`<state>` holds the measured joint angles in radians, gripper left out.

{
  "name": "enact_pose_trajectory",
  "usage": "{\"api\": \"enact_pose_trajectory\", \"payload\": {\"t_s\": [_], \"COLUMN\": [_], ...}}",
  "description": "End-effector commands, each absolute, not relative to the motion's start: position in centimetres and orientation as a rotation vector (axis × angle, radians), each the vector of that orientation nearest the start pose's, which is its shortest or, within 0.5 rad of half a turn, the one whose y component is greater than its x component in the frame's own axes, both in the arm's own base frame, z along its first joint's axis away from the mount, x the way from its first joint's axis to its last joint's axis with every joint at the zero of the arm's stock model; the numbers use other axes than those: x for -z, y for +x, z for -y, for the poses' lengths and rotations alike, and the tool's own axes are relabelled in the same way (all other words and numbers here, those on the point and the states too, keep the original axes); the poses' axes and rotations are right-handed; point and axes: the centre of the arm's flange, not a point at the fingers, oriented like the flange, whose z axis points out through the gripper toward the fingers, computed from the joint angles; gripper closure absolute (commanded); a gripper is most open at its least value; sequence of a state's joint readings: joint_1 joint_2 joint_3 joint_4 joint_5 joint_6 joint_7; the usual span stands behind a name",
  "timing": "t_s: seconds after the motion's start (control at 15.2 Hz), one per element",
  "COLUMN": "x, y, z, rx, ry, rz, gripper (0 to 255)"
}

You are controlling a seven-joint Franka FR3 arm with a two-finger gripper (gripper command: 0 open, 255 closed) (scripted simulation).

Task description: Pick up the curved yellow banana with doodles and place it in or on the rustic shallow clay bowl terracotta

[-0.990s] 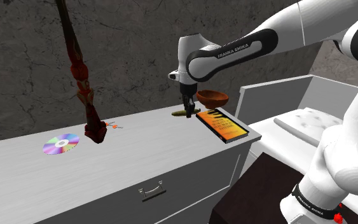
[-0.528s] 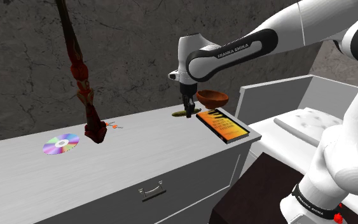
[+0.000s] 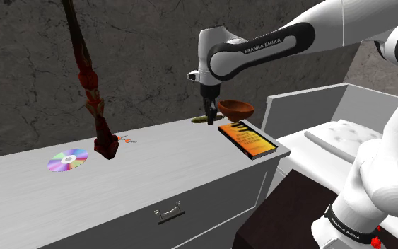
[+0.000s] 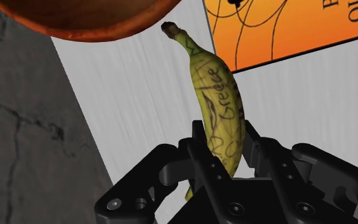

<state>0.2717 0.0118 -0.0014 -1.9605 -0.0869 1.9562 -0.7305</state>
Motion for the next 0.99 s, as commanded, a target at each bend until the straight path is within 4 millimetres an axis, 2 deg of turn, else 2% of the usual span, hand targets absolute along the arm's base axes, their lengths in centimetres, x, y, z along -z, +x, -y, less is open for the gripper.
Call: {"api": "enact_pose_trajectory", "payload": {"t_s": [0.0, 0.92], "x": [-47.6, -55.0], "y": [53.9, 53.9], "z": [-14.4, -14.4], "rx": [-0.055, -0.055], "ry": [-2.795, -2.795], "rz": [1.59, 1.59], "gripper": [255, 255]}}
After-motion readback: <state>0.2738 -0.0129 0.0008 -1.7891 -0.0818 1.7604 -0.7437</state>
